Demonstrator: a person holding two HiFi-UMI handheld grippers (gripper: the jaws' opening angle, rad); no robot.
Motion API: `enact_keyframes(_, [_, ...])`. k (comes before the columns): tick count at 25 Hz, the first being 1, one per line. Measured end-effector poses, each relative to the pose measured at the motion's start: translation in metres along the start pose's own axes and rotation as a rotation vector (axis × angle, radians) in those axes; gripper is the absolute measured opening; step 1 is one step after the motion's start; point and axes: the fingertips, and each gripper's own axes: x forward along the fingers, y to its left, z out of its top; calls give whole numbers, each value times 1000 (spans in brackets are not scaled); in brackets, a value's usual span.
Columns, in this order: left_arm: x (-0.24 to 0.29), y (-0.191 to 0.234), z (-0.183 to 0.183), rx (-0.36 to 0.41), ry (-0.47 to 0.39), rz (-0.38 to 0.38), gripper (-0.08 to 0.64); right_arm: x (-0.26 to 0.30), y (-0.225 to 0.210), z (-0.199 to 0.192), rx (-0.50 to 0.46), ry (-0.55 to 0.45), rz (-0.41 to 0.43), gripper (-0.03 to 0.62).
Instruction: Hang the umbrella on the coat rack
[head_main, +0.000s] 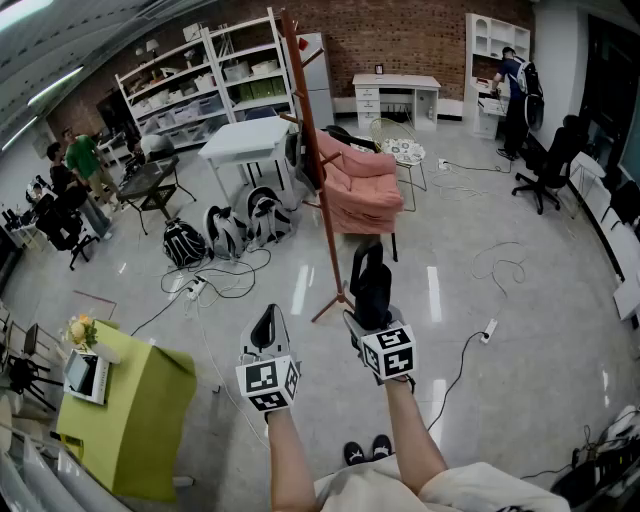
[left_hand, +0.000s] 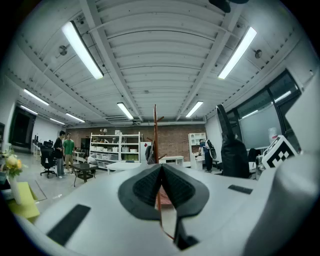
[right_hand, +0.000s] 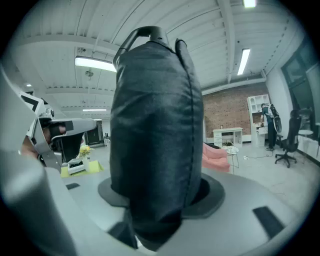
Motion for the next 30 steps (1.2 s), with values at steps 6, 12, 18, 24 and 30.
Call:
enact_keyframes(6, [2,1,1,-6,-5,29,8,-4,1,3,30,-24,35,242])
enact_keyframes(12, [0,-18,2,15,7,15,8,-14,-9,3,18,-8,30,244])
enact_keyframes(18, [-11,-32,-2,-5,15,52,8,-39,-31,6,10,-19,26,245])
enact_keyframes(24, [-10,-49,-5,-8,24,55,8,-59,-51,7,20,-45,26,245])
enact_keyframes(30, [-1,-57,-14,-7,38,38,8,-57,-66,0,27,-28,15,245])
